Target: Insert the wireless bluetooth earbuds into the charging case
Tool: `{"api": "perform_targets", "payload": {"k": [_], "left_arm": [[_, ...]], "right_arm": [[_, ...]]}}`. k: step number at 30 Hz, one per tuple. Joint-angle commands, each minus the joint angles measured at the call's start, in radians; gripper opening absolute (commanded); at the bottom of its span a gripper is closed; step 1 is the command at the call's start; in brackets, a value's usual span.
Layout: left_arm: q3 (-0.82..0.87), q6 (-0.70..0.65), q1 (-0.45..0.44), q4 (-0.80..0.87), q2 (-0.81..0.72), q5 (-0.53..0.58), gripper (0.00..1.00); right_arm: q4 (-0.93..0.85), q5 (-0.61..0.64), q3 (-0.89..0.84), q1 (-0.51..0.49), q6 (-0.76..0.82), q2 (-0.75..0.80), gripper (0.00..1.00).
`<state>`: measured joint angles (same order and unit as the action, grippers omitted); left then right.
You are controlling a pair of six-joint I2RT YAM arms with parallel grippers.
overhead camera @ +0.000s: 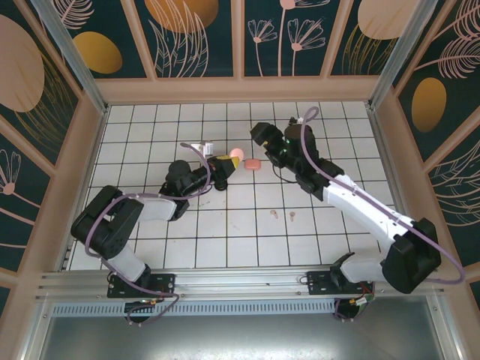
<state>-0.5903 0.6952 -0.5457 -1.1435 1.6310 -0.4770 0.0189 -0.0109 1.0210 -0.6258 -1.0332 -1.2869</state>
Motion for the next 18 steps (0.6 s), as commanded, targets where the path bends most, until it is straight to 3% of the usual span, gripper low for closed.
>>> {"api": "perform_targets", "payload": {"k": [1,4,7,12,18], "left_arm": [[-0.034,-0.123,0.007,0.168,-0.069,-0.089,0.00],[-0.046,-0.185,0.014,0.263,-0.111,-0.147,0.00],[-0.066,-0.223,0.016,0.337,-0.136,-0.202,0.00],[-0.102,-0.237,0.017,0.388,-0.139,-0.259,0.00],[-0.122,-0.204,0.017,0.360,-0.121,-0.303,0.00]], "right_arm": [[-0.007,-0.099,-0.067,0.039,0.342,0.048,0.74],[0.025,-0.236,-0.113,0.055,0.581,0.096,0.74],[0.032,-0.320,-0.163,0.064,0.724,0.132,0.74],[0.055,-0.431,-0.210,0.074,0.792,0.133,0.74],[0.098,-0.458,-0.217,0.074,0.777,0.089,0.71]]}}
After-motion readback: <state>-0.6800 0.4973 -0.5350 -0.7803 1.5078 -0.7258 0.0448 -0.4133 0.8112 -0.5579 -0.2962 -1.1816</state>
